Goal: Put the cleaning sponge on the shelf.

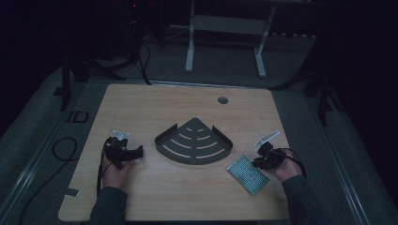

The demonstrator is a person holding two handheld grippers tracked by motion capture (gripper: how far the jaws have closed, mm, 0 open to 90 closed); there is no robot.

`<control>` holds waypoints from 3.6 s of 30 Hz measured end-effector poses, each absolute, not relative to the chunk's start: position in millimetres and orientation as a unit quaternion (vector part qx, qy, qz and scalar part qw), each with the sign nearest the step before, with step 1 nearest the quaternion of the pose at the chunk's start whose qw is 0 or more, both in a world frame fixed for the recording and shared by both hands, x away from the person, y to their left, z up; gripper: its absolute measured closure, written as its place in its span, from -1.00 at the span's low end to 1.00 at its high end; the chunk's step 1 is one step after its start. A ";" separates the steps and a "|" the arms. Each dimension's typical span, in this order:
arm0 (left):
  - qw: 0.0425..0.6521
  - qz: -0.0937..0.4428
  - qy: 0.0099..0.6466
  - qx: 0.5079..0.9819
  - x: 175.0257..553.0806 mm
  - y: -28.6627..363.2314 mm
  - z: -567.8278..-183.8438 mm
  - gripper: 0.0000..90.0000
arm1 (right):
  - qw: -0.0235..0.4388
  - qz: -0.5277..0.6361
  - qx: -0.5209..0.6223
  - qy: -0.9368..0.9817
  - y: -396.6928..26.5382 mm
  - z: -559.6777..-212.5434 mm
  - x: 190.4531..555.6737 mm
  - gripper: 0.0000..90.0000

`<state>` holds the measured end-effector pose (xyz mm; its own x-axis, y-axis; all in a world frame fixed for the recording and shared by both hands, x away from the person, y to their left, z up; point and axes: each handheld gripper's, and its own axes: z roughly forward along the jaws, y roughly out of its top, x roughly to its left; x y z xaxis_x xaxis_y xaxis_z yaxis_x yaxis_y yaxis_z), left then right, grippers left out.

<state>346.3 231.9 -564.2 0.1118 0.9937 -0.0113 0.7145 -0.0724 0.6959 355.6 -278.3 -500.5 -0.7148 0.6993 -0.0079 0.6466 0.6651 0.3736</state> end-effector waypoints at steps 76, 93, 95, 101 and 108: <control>0.283 0.246 0.619 0.690 346.3 231.9 -564.2 -0.86 | -0.037 0.089 0.358 0.929 -265.0 -491.0 387.1 0.99; 0.284 0.246 0.619 0.690 346.3 231.9 -564.2 -0.86 | -0.007 0.098 0.357 0.929 -266.5 -458.5 392.1 1.00; 0.284 0.246 0.619 0.690 346.3 231.9 -564.2 -0.86 | -0.004 0.101 0.357 0.929 -267.1 -454.3 393.9 1.00; 0.283 0.246 0.619 0.690 346.3 231.9 -564.2 -0.86 | 0.002 0.100 0.359 0.928 -267.1 -447.3 395.7 1.00; 0.283 0.246 0.619 0.690 346.3 231.9 -564.2 -0.86 | 0.016 0.096 0.357 0.929 -264.4 -434.9 398.0 1.00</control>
